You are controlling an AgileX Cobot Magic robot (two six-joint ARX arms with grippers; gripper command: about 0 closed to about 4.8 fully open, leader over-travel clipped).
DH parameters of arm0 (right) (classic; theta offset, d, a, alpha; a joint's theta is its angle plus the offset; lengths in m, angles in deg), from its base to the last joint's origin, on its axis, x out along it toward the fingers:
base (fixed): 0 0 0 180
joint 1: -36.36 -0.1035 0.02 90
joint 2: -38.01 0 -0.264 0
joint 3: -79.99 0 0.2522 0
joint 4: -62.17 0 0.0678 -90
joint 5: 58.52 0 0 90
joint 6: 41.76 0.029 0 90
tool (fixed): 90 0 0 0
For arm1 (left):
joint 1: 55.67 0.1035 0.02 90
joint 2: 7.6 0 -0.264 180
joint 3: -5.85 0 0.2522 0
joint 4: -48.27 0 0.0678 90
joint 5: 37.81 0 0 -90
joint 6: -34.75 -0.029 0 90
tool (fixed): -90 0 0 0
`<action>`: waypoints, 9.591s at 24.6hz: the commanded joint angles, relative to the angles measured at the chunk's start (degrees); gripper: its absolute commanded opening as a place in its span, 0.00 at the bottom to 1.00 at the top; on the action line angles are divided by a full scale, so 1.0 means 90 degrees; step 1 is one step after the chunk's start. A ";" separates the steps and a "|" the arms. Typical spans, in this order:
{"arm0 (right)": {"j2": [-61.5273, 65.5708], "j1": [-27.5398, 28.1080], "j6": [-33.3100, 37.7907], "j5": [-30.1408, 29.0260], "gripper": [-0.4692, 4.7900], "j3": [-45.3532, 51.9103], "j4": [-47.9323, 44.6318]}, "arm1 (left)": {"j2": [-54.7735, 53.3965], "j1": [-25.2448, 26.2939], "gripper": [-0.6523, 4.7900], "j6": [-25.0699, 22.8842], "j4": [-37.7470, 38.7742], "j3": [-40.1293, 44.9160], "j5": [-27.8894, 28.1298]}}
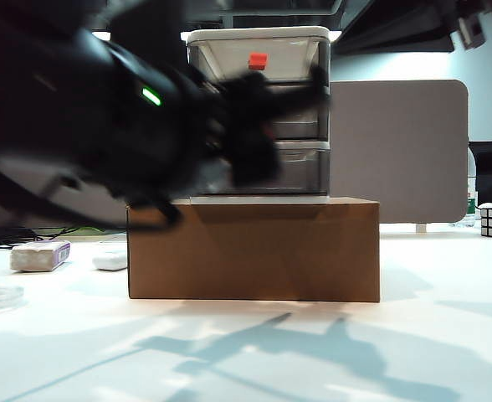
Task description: Open the third layer of the drawer on the table, pick up the transparent tape on the table and put it in, and finally close the drawer.
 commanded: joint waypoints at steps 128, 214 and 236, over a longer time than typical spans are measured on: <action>0.1472 -0.0321 -0.0503 -0.0155 0.08 -0.0107 -0.1501 | -0.0610 -0.2288 0.57 -0.1175 0.0027 -0.0780 0.3997; 0.1185 -0.0318 -0.0335 -0.0991 0.08 -0.0100 -0.0090 | 0.4272 0.5032 0.24 -0.2081 0.2494 0.1107 -0.7701; 0.0746 -0.0318 -0.0333 -0.0991 0.08 -0.0100 0.0015 | 0.2229 0.2798 0.32 -0.3024 0.4342 -0.1013 -0.6523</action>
